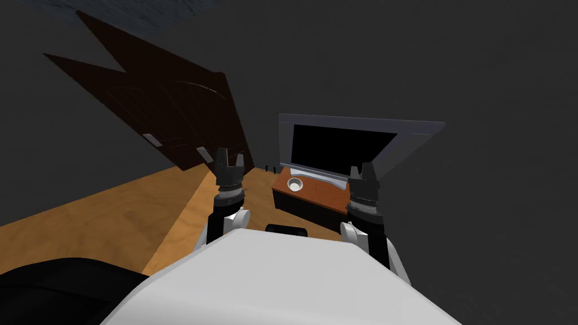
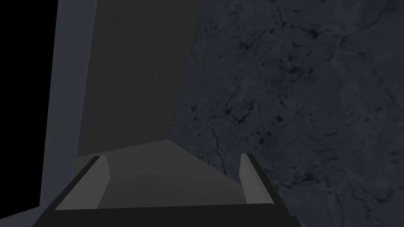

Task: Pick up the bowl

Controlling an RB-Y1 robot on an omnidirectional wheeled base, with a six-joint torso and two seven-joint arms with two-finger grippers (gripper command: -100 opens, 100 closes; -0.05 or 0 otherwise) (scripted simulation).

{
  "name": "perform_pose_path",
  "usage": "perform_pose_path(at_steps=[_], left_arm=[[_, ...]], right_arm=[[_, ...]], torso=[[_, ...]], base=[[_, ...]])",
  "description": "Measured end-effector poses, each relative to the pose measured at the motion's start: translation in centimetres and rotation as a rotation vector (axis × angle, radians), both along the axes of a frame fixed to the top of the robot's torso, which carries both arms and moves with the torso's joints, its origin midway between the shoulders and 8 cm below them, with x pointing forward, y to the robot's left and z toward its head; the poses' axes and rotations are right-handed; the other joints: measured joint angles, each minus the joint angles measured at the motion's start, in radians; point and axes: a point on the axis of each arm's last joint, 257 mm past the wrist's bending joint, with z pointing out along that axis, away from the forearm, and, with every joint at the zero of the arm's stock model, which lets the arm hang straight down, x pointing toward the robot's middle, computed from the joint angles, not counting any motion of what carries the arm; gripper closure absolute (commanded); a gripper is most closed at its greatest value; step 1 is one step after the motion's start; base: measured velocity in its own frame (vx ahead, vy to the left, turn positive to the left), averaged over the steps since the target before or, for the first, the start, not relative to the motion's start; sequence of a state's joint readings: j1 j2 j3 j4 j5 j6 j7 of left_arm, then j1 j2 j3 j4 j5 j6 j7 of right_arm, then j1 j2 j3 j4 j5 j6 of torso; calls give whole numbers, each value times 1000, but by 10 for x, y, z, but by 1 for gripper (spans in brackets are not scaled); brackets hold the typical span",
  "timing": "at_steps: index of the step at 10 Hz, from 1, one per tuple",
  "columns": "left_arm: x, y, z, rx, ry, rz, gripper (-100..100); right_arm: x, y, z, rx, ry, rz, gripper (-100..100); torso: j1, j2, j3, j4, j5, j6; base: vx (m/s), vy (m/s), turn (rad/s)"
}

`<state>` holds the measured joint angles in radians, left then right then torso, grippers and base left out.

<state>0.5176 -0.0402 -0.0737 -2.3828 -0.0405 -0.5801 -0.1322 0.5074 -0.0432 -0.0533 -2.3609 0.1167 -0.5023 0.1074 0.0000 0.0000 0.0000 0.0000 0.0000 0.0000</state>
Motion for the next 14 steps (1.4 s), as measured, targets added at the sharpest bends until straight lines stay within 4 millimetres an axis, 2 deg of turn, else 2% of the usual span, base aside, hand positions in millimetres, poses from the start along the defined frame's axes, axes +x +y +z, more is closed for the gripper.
perform_pose_path(at_steps=[2, 6, 9, 11, 13, 14], left_arm=[[0, 0, 0, 0, 0, 0, 0], [0, 0, 0, 0, 0, 0, 0], [0, 0, 0, 0, 0, 0, 0], [0, 0, 0, 0, 0, 0, 0], [0, 0, 0, 0, 0, 0, 0], [0, 0, 0, 0, 0, 0, 0]], right_arm=[[5, -9, -30, -81, 80, -44, -100], [12, -24, -76, -199, 214, -120, -100], [14, -44, -114, -287, 320, -179, -100], [10, -66, -153, -375, 428, -237, -100], [0, -79, -186, -435, 511, -273, -100], [-7, -95, -208, -480, 571, -301, -100]], torso=[[4, -2, -1, -1, 1, 0], [3, -1, -1, 0, 1, 0], [4, -2, -1, 0, 1, 0], [6, -2, -1, 0, 1, 0], [5, -2, -1, 0, 1, 0], [6, -3, -2, -1, 1, 0]], base=[[34, 73, 221], [20, 63, 198], [26, 67, 260], [40, 84, 240], [52, 86, 337], [43, 68, 136]])
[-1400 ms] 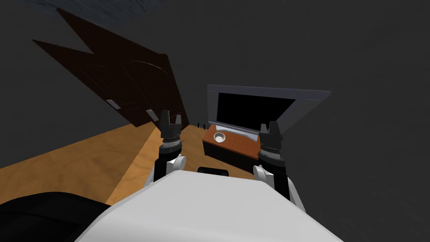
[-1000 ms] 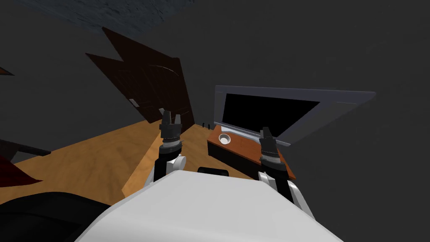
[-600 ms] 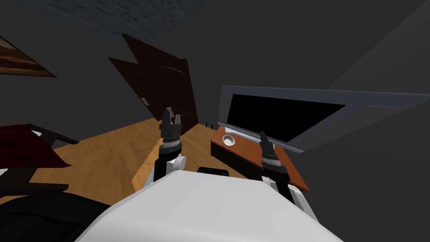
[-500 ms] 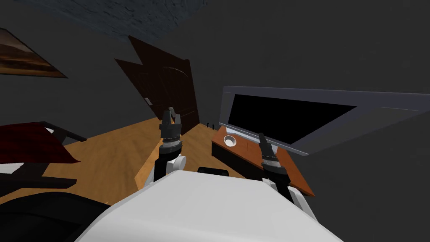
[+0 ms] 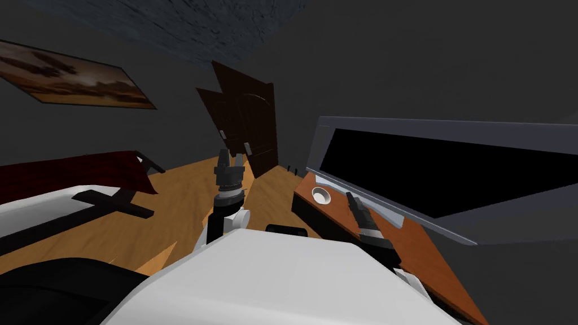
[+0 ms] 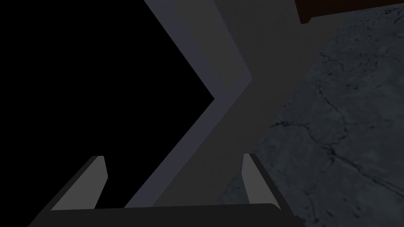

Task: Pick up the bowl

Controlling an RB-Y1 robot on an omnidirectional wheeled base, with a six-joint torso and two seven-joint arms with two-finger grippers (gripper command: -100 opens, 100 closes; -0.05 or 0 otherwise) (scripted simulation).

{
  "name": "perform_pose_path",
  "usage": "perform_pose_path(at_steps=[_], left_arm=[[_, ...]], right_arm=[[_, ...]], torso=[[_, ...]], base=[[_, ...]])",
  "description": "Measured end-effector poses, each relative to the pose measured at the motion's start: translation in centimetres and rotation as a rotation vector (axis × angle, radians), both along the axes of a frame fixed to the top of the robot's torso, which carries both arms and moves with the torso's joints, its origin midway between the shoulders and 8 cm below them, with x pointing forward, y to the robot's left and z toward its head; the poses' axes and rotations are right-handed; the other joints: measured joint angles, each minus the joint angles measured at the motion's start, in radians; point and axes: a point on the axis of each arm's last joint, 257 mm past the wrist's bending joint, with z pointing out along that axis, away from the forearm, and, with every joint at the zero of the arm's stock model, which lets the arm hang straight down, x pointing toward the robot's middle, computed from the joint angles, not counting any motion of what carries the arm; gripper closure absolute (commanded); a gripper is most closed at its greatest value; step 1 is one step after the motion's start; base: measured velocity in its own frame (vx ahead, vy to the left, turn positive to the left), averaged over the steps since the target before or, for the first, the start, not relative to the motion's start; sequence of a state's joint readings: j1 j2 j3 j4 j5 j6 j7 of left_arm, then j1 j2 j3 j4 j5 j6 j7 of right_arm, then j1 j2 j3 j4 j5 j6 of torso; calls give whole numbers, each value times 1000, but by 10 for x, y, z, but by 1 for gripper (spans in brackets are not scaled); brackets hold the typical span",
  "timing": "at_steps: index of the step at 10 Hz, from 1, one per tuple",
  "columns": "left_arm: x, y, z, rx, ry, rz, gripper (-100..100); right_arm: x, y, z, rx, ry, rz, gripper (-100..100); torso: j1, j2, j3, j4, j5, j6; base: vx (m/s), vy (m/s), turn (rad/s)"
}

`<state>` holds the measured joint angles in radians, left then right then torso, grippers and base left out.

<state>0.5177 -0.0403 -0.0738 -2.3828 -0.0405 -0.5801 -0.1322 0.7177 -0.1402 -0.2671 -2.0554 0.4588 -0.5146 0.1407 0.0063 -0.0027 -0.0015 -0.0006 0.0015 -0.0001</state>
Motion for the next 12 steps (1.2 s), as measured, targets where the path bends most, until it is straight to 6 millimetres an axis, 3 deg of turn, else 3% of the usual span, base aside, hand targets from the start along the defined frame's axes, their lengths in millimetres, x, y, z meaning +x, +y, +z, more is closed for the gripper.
perform_pose_path(at_steps=[9, 12], left_arm=[[0, 0, 0, 0, 0, 0, 0], [0, 0, 0, 0, 0, 0, 0]], right_arm=[[-67, -77, -112, -226, 349, -143, -100], [-107, -104, -149, -300, 484, -189, -100]], torso=[[-2, 2, 1, 0, 0, 1], [-2, 1, 0, 0, 0, 0]], base=[[41, 51, 224], [57, 45, 218]])
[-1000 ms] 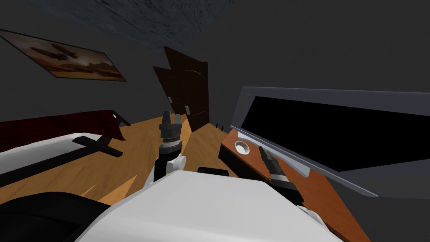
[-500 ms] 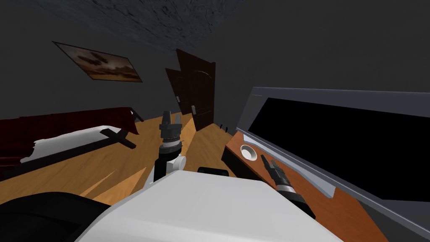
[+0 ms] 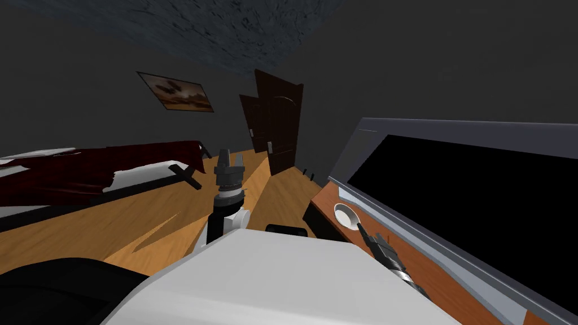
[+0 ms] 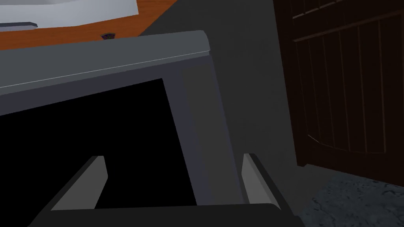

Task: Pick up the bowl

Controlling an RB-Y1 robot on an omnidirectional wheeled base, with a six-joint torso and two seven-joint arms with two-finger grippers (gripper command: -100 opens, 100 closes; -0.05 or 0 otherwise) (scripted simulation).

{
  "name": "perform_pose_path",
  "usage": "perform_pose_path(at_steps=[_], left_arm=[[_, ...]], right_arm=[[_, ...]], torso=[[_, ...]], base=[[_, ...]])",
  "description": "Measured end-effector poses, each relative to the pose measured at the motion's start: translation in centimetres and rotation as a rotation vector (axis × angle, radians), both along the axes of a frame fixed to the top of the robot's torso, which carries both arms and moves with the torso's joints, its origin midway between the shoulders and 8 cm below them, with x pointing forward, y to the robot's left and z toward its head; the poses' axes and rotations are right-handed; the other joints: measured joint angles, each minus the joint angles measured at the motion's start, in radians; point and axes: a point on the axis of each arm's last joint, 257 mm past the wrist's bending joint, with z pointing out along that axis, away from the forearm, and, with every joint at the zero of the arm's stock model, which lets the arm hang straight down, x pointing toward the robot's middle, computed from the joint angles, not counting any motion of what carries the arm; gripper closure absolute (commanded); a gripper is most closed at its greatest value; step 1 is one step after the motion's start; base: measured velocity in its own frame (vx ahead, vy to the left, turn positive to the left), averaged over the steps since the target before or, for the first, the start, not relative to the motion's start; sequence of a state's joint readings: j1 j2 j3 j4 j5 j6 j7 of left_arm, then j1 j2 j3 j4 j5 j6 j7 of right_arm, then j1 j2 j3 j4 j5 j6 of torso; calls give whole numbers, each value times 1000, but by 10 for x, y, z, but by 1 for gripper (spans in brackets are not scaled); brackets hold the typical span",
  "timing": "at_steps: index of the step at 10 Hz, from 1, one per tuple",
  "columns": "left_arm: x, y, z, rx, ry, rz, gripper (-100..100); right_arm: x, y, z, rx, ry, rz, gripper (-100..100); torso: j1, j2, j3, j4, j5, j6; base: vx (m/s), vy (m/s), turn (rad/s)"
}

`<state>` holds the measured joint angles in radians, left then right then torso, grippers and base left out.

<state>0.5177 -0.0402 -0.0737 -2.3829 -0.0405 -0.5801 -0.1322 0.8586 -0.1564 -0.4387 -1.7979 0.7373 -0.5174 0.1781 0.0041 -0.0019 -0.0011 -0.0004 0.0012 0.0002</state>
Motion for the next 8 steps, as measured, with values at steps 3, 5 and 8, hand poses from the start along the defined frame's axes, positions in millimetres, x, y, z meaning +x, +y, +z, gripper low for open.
perform_pose_path(at_steps=[3, 5, 8], left_arm=[[0, 0, 0, 0, 0, 0, 0], [0, 0, 0, 0, 0, 0, 0], [0, 0, 0, 0, 0, 0, 0]], right_arm=[[-42, -25, -33, -74, 142, -50, -100], [-63, -38, -43, -103, 204, -62, -100], [-103, -57, -69, -158, 326, -93, -100]], torso=[[0, -2, -1, 0, 0, 0], [-1, 2, 1, 0, 0, 1], [-1, 1, 1, 0, 0, 0]], base=[[81, 45, 305], [30, 25, 143], [53, 28, 199]])
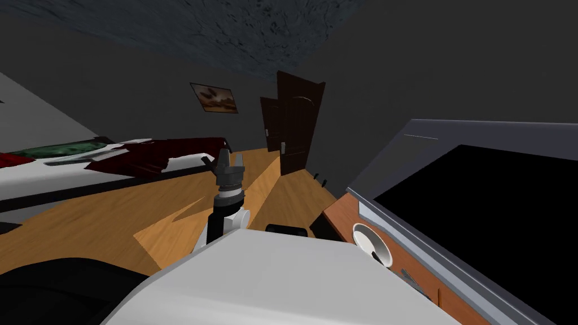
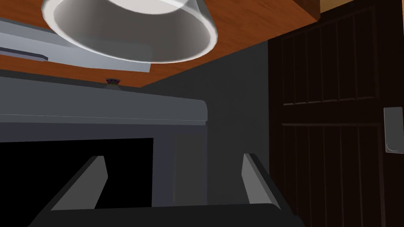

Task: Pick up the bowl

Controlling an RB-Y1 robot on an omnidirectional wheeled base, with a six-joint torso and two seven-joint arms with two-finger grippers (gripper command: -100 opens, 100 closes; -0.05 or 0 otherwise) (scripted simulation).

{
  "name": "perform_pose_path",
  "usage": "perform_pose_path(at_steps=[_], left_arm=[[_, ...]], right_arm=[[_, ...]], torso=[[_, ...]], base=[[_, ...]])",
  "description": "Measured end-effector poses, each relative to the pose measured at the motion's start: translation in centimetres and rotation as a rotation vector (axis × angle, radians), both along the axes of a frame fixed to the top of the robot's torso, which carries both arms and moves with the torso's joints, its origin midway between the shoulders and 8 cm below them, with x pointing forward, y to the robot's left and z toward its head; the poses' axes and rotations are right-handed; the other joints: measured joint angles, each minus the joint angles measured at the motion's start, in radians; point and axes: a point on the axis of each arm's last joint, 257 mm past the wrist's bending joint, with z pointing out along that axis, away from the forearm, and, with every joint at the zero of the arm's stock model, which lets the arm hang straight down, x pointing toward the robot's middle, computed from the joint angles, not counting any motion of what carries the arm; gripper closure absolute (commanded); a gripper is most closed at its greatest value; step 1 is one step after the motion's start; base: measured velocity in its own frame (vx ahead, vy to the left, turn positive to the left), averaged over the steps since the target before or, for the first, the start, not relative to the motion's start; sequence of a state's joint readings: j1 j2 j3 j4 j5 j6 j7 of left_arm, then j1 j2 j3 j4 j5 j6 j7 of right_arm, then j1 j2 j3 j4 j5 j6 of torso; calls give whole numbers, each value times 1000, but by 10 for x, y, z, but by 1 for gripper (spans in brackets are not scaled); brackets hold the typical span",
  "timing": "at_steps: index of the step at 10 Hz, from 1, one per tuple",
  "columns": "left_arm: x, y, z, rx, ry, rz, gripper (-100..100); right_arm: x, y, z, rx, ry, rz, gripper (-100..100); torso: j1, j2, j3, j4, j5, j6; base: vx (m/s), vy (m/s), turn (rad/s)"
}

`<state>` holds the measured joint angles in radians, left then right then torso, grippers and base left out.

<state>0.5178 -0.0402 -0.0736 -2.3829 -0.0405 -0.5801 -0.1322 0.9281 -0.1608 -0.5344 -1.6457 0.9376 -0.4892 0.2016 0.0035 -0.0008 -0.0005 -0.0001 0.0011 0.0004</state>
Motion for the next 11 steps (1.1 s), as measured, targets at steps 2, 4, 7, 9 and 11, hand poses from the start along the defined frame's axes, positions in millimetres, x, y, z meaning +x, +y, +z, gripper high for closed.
perform_pose_path(at_steps=[2, 4, 7, 9, 11], left_arm=[[0, 0, 0, 0, 0, 0, 0], [0, 0, 0, 0, 0, 0, 0], [0, 0, 0, 0, 0, 0, 0], [0, 0, 0, 0, 0, 0, 0], [0, 0, 0, 0, 0, 0, 0]], right_arm=[[-29, -17, -16, -28, 83, -24, -100], [-70, -27, -35, -62, 184, -54, -100], [-137, -42, -53, -96, 333, -92, -100], [-169, -49, -63, -108, 409, -111, -100], [-210, -48, -75, -117, 506, -135, -100]], torso=[[0, -2, -1, 0, 0, 0], [0, -2, -2, -1, 0, 1], [0, -1, -1, 0, 0, 1], [0, 1, 0, 0, 0, 1], [0, -2, -1, 0, 0, 0]], base=[[99, 36, 355], [81, 20, 205], [76, 21, 280], [50, 8, 194], [88, 10, 231]])
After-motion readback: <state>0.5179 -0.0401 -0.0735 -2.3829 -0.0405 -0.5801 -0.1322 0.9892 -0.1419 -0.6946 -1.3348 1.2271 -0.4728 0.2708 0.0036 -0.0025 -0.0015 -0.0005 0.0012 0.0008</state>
